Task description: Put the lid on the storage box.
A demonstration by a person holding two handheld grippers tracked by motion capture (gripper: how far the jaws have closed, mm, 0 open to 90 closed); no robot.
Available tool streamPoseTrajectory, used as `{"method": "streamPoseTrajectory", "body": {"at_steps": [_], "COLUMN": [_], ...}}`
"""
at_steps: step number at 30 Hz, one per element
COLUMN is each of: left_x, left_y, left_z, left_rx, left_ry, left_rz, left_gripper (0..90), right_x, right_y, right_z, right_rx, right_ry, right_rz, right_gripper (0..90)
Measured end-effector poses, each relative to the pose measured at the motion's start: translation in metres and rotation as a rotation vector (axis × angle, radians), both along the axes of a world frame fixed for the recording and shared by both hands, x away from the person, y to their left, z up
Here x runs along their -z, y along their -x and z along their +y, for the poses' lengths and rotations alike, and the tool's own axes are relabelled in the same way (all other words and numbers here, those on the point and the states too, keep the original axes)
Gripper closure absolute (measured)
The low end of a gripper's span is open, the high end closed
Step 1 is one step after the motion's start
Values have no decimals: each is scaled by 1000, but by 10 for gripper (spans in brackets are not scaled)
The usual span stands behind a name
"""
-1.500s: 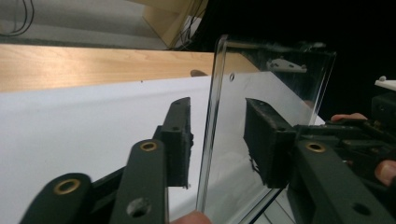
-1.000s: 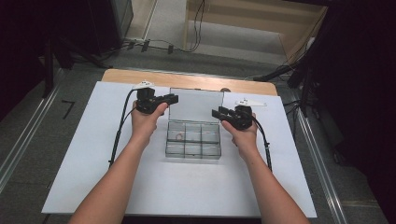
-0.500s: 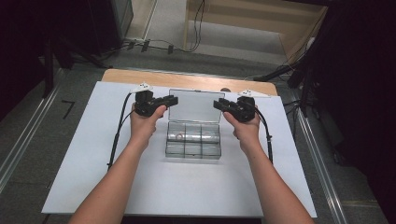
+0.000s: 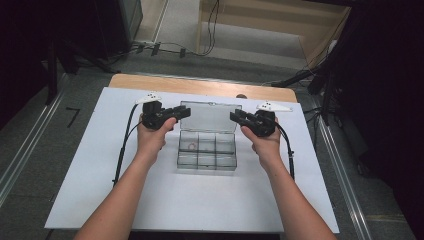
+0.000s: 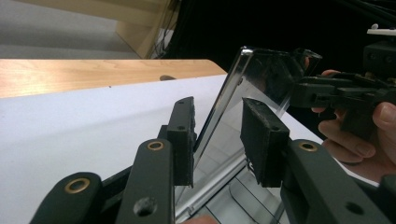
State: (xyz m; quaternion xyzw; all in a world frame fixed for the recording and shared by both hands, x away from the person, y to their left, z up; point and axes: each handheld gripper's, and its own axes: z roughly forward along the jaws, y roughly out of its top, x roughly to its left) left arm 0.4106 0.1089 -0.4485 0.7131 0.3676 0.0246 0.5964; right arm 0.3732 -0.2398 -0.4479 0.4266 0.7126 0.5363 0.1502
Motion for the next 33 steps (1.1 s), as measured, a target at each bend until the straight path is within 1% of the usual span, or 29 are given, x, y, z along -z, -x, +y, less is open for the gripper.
{"method": "streamPoseTrajectory", "body": {"at_steps": [3, 4, 8, 9, 10, 15, 18, 19, 20, 22, 23, 24, 26, 27, 28, 30, 32, 33], "left_x": [0, 0, 1, 1, 1, 2, 3, 3, 3, 4, 4, 5, 7, 9, 11, 15, 20, 22], "left_y": [4, 5, 11, 12, 14, 20, 23, 24, 25, 26, 27, 27, 30, 31, 33, 36, 38, 38], "left_z": [0, 1, 2, 3, 2, 4, 5, 5, 6, 8, 8, 10, 13, 15, 16, 19, 21, 22], "left_rx": [6, 9, 19, 23, 23, 32, 36, 34, 36, 38, 40, 41, 40, 44, 45, 45, 48, 53], "left_ry": [1, -2, 0, -8, -8, -27, -30, -32, -32, -33, -30, -37, -41, -40, -52, -69, -69, -68], "left_rz": [-5, -7, -5, -10, -6, -15, -15, -11, -8, 2, 6, 3, 9, 13, 13, 19, 45, 54], "left_gripper": [630, 625, 604, 600, 595, 571, 561, 557, 554, 542, 522, 504, 480, 482, 494, 555, 616, 663], "right_x": [1, 1, 2, 3, 3, 5, 7, 8, 9, 11, 11, 11, 11, 11, 11, 11, 11, 11], "right_y": [5, 6, 13, 14, 16, 24, 28, 29, 30, 30, 31, 31, 32, 33, 33, 33, 33, 34], "right_z": [-1, -1, -1, -1, -1, -1, -2, -3, -3, -4, -5, -5, -4, -4, -4, -4, -3, -2], "right_rx": [-6, -7, -14, -19, -20, -27, -32, -35, -33, -35, -36, -37, -38, -39, -41, -41, -40, -42], "right_ry": [-9, -11, -17, -16, -17, -2, 1, 0, -6, -6, -4, -4, 1, 5, 6, 9, 18, 26], "right_rz": [-9, -4, -15, -19, -22, -41, -54, -58, -49, -50, -52, -53, -55, -56, -54, -57, -61, -62], "right_gripper": [643, 641, 632, 630, 628, 620, 619, 619, 620, 621, 622, 621, 620, 620, 619, 617, 607, 600]}}
